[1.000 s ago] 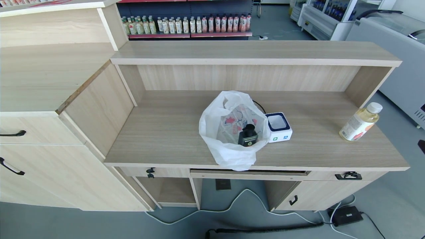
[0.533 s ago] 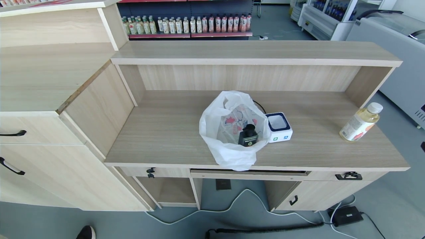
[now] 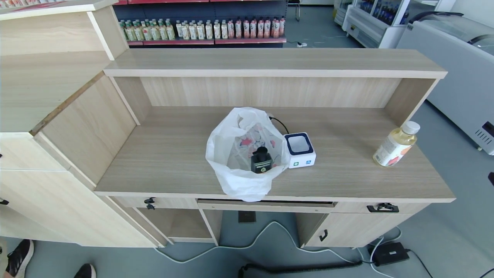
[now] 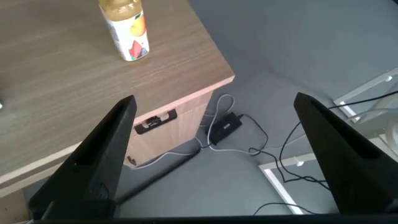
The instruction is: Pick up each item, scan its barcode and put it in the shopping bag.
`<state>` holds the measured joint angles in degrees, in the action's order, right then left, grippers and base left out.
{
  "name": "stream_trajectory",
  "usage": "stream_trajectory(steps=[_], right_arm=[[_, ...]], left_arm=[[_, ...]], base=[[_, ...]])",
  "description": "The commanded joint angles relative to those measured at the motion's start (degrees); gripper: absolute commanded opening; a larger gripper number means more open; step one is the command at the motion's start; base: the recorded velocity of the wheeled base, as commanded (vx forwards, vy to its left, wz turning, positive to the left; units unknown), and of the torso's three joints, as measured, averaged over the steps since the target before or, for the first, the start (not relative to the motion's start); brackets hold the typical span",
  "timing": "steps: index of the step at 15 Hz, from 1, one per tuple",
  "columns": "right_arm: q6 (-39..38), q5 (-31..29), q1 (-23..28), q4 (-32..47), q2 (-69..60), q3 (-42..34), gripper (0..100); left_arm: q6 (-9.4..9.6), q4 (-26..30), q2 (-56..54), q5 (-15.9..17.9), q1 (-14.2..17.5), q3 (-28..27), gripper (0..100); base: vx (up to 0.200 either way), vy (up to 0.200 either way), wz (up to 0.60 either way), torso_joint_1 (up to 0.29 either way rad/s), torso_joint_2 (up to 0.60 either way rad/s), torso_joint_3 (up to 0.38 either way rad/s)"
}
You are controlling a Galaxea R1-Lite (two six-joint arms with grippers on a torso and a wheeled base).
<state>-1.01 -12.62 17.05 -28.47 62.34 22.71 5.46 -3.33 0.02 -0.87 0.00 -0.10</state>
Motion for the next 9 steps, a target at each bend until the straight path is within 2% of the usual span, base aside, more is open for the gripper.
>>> stream_trajectory(steps=[1,2,5,7,8,9], right_arm=[[0.13,1.02,0.00,-0.01,1.03,-0.83,100],[0.40,2.77,0.00,-0.10,2.70,-0.56,100],[3.74,3.13,1.23,-2.65,9.82,0.49,100],[7.69,4.88,1.75,-8.36,17.02,0.40,100],[12.17,8.84,3.86,-17.41,23.88,0.32,100],[14.90,11.47,5.36,-23.13,28.36,0.76,100]], left_arm=[[-0.10,-0.01,-0.02,-0.01,0.00,0.01,100],[-0.10,-0.01,-0.02,-0.01,0.00,0.01,100],[-0.10,-0.01,-0.02,0.07,0.00,0.01,100],[-0.10,-0.01,-0.02,-0.01,0.00,0.01,100],[-0.10,-0.01,-0.02,0.07,0.00,0.01,100],[-0.10,-0.01,-0.02,0.07,0.00,0.01,100]], base=[[0.000,0.000,0.00,0.000,0.00,0.000],[0.000,0.000,0.00,0.000,0.00,0.000],[0.000,0.000,0.00,0.000,0.00,0.000],[0.000,0.000,0.00,0.000,0.00,0.000],[0.000,0.000,0.00,0.000,0.00,0.000],[0.000,0.000,0.00,0.000,0.00,0.000]])
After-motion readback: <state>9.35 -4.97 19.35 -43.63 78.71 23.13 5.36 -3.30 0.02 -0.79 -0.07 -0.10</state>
